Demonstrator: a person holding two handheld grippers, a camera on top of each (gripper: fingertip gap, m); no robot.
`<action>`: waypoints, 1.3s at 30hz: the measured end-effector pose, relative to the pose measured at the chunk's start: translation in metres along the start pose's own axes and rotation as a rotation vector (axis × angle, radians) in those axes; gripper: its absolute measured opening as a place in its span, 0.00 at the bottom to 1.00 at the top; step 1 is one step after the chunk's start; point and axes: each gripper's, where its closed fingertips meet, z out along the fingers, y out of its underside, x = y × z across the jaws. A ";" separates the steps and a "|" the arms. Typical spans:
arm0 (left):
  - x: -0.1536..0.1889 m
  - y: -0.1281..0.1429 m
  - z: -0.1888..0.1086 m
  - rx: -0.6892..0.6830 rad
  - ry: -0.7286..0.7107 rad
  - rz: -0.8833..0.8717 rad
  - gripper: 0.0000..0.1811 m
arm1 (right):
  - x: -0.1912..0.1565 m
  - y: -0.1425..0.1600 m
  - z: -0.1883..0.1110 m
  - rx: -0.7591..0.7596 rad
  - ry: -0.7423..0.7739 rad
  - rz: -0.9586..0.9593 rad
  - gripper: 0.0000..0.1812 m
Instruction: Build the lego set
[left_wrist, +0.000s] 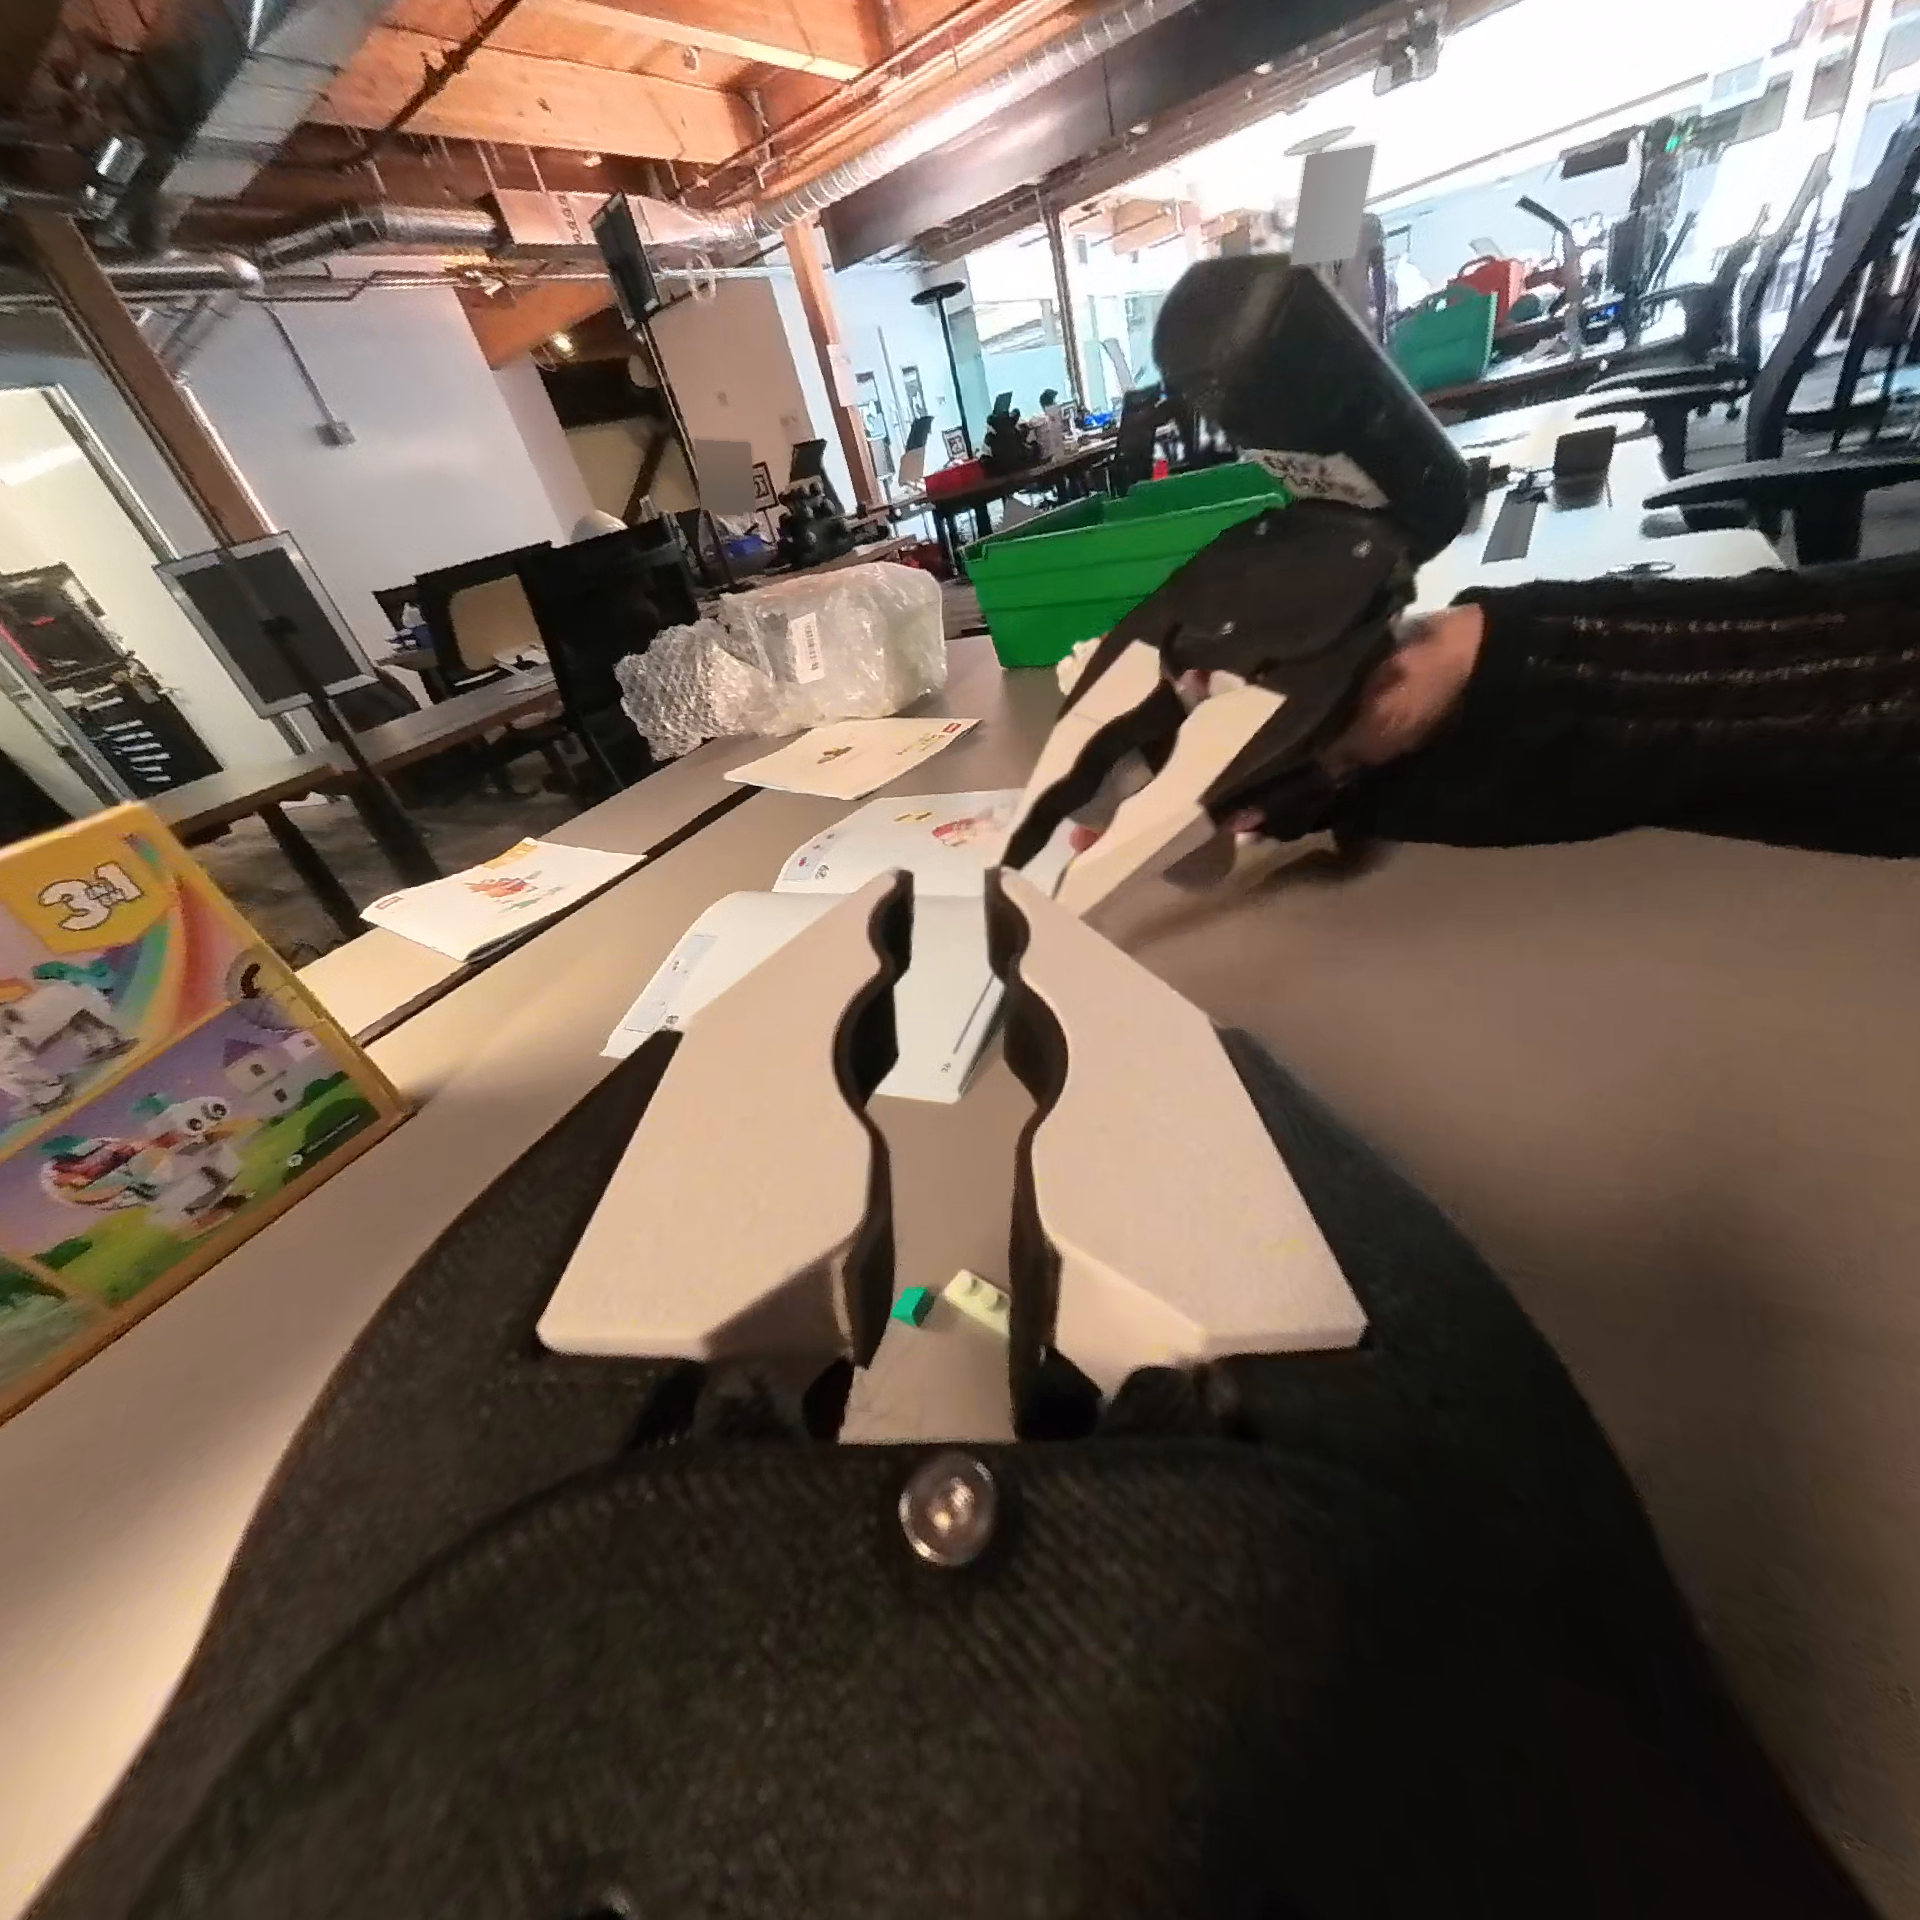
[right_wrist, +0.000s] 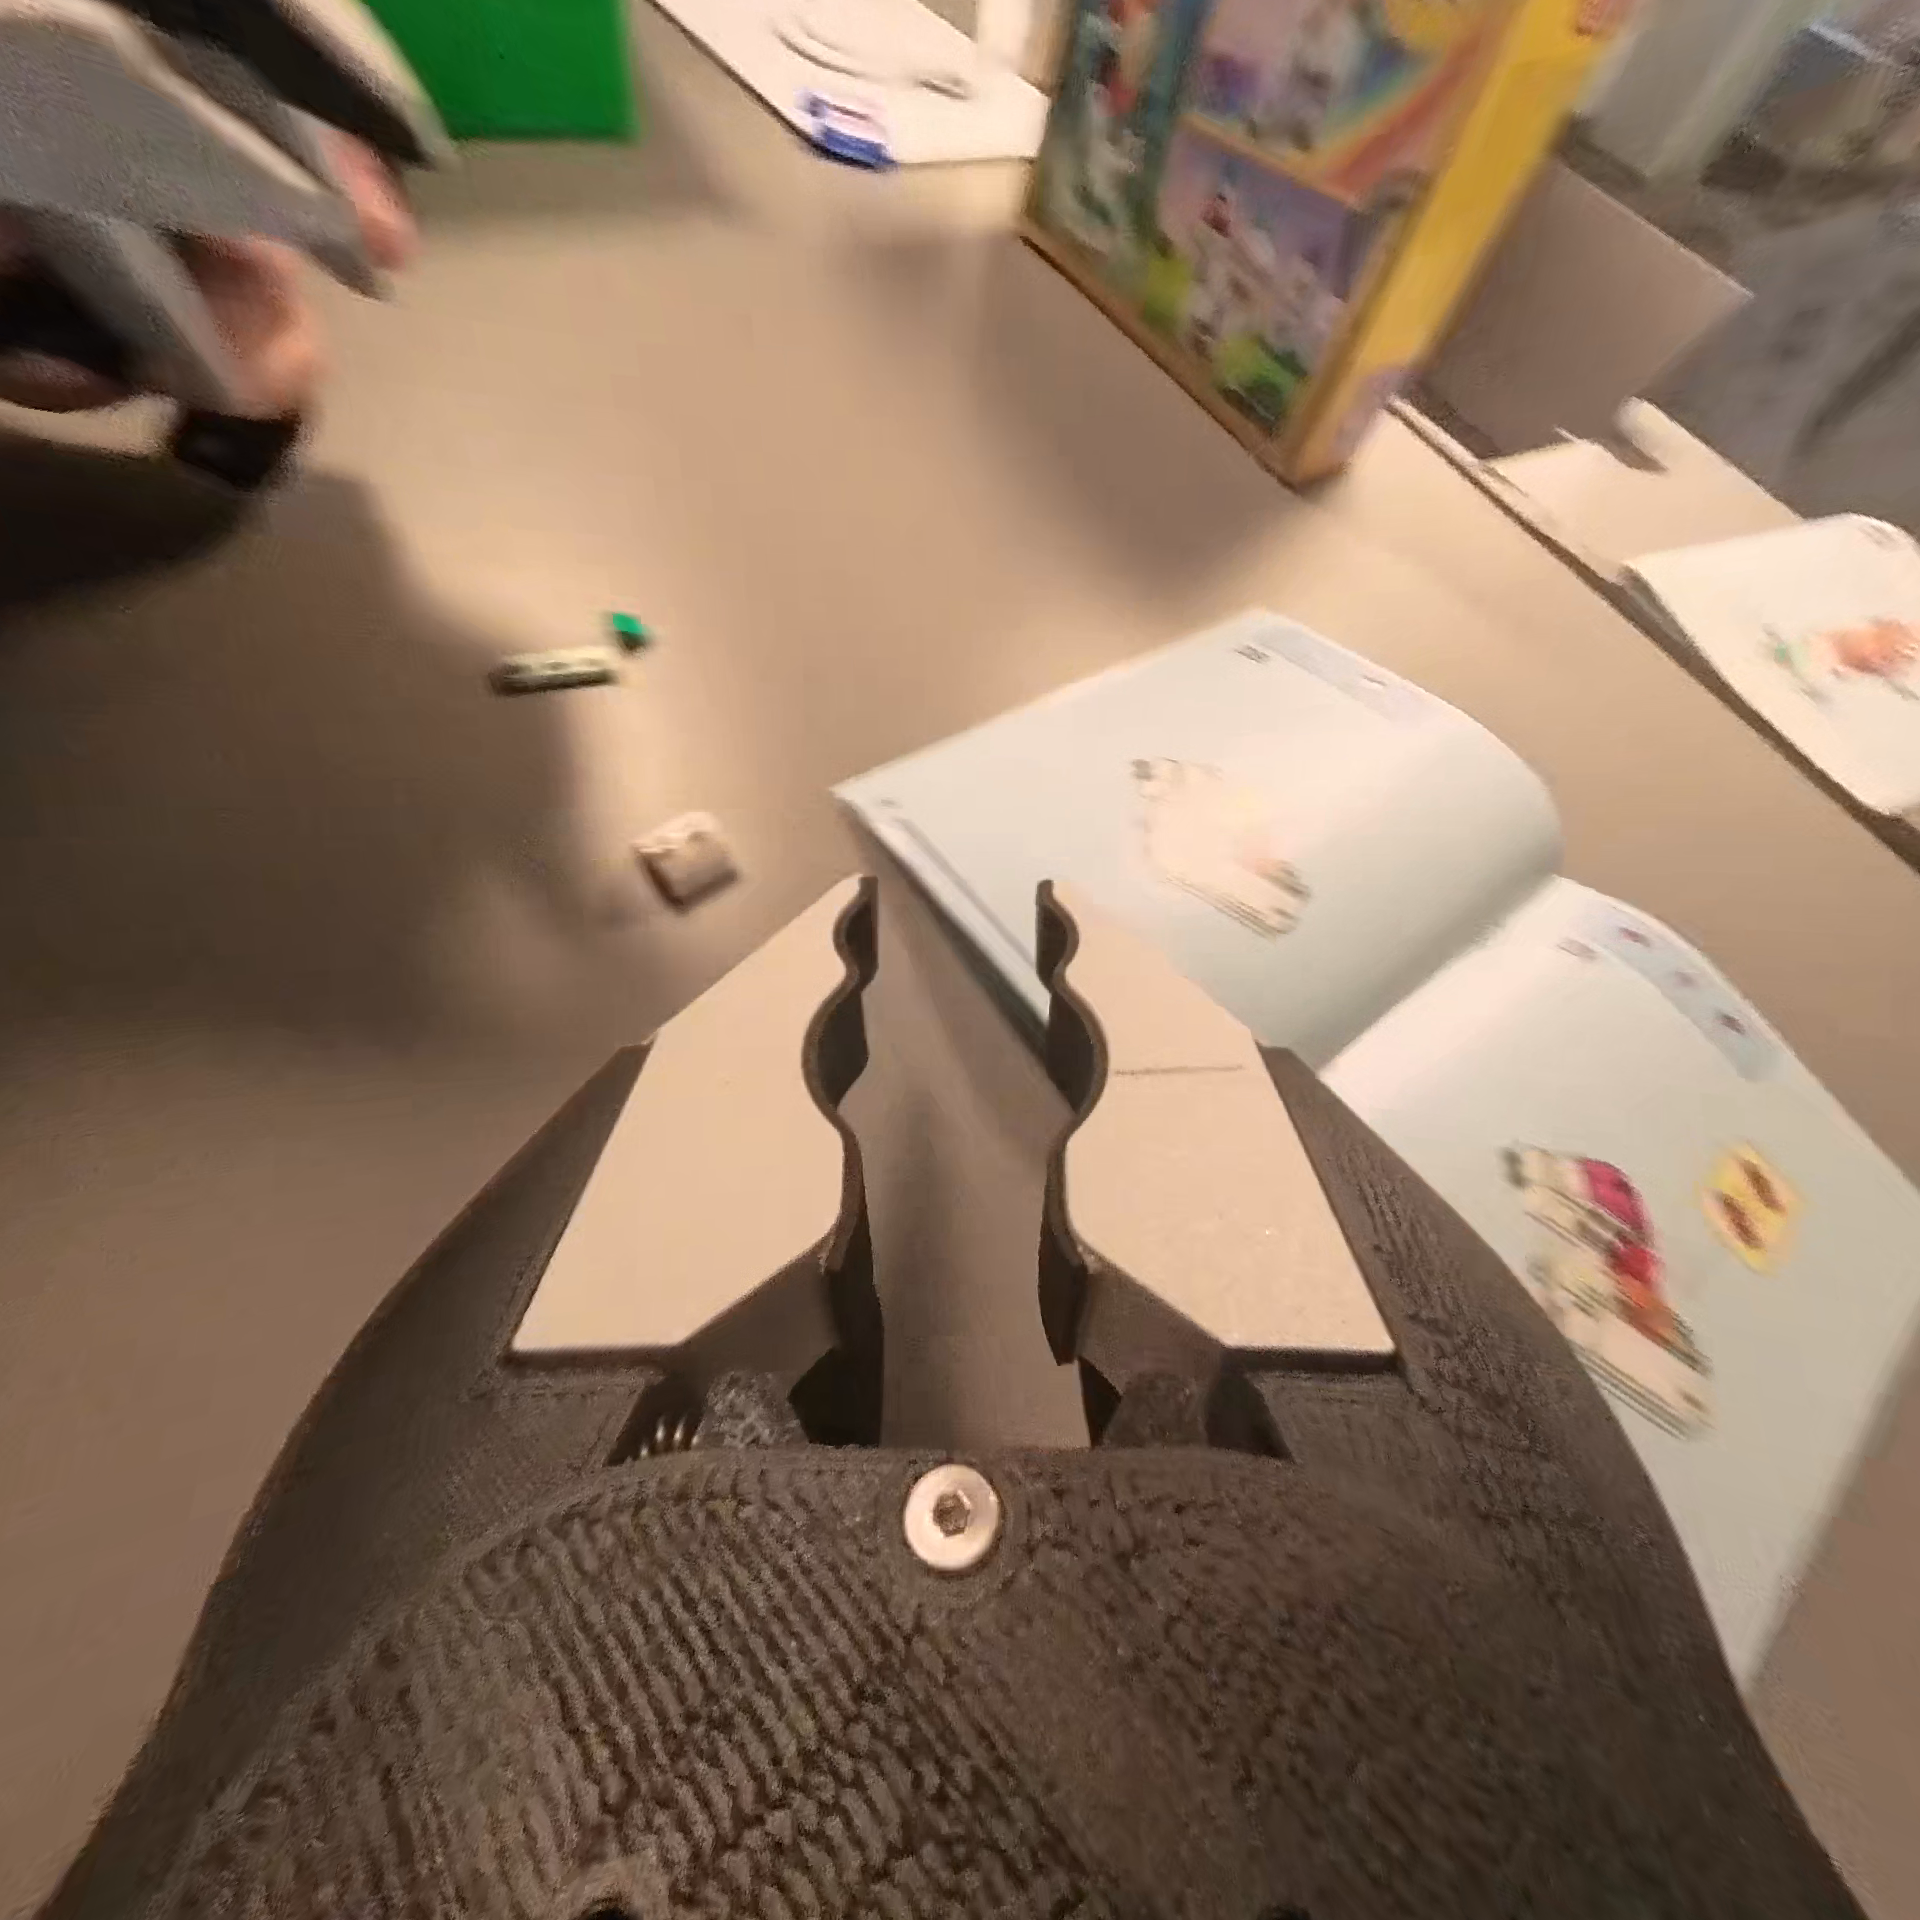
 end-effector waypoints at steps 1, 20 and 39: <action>0.002 0.001 0.000 -0.001 0.006 0.008 0.06 | -0.010 -0.002 -0.001 0.015 -0.047 -0.008 0.16; 0.000 0.009 -0.004 0.000 -0.013 0.106 0.00 | -0.077 -0.075 -0.019 0.462 0.118 -0.443 0.00; -0.001 0.010 -0.003 -0.008 -0.031 0.136 0.00 | -0.066 -0.069 -0.012 0.462 0.213 -0.441 0.00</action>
